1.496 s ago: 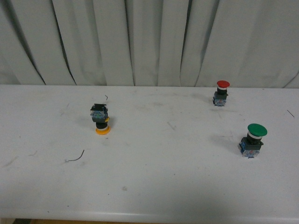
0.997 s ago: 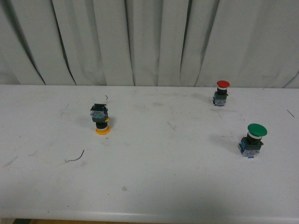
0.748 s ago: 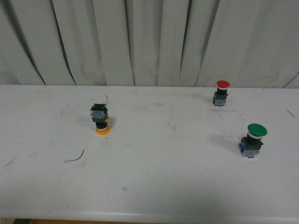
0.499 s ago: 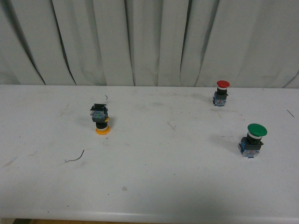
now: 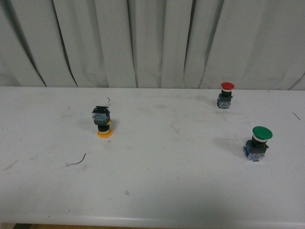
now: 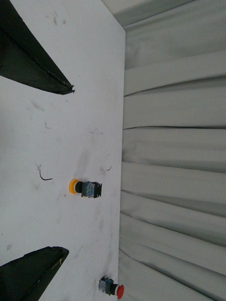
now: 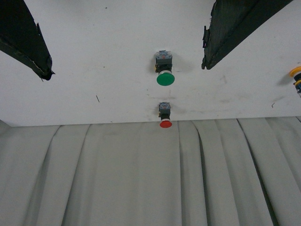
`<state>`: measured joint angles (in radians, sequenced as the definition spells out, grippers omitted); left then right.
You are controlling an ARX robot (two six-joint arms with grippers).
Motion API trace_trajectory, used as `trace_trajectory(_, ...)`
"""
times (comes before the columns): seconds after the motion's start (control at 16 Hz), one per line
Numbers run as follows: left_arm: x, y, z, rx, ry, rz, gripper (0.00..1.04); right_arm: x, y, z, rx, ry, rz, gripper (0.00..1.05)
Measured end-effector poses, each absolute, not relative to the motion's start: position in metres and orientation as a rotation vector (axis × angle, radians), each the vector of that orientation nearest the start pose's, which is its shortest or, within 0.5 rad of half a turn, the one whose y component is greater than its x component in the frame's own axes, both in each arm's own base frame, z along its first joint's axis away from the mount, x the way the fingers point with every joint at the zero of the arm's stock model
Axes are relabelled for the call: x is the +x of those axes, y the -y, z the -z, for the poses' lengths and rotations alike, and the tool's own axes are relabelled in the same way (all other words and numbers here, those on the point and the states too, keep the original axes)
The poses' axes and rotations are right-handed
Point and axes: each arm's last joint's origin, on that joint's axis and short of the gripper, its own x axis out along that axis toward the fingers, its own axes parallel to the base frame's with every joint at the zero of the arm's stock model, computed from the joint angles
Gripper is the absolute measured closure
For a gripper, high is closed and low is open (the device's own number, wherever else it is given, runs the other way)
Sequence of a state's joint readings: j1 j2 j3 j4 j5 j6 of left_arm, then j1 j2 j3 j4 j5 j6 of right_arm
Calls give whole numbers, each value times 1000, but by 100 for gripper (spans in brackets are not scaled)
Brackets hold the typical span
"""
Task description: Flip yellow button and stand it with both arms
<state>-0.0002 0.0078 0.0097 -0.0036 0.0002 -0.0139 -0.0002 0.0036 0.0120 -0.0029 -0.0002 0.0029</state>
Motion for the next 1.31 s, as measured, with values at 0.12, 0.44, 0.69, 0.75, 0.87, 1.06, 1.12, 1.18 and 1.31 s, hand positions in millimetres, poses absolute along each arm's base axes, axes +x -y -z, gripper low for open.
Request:
trace_trajectory(0.12, 98, 3, -165, -103, -174, -85, 7, 97, 0, -167, 3, 5, 0, 6)
trace_trajectory(0.44, 107, 6, -199, -313, -88, -117, 7, 97, 0, -167, 2, 5, 0, 6)
trace_trajectory(0.69, 151, 7, -206, -245, -100, -36, 7, 97, 0, -167, 2, 6, 0, 6)
trace_trajectory(0.75, 168, 10, -214, -215, -83, -17, 7, 97, 0, -167, 2, 6, 0, 6)
trace_trajectory(0.87, 192, 15, -223, -186, -68, 14, 7, 97, 0, -167, 2, 6, 0, 6)
trace_trajectory(1.06, 285, 38, -211, -105, -215, 95, 7, 97, 0, -167, 2, 6, 0, 6)
trace_trajectory(1.12, 317, 46, -197, -90, -301, 100, 7, 97, 0, -167, 2, 5, 0, 6)
trace_trajectory(1.18, 342, 51, -185, -82, -364, 105, 7, 97, 0, -167, 2, 5, 0, 6)
trace_trajectory(1.31, 388, 65, -167, -52, -464, 116, 7, 97, 0, -167, 2, 5, 0, 6)
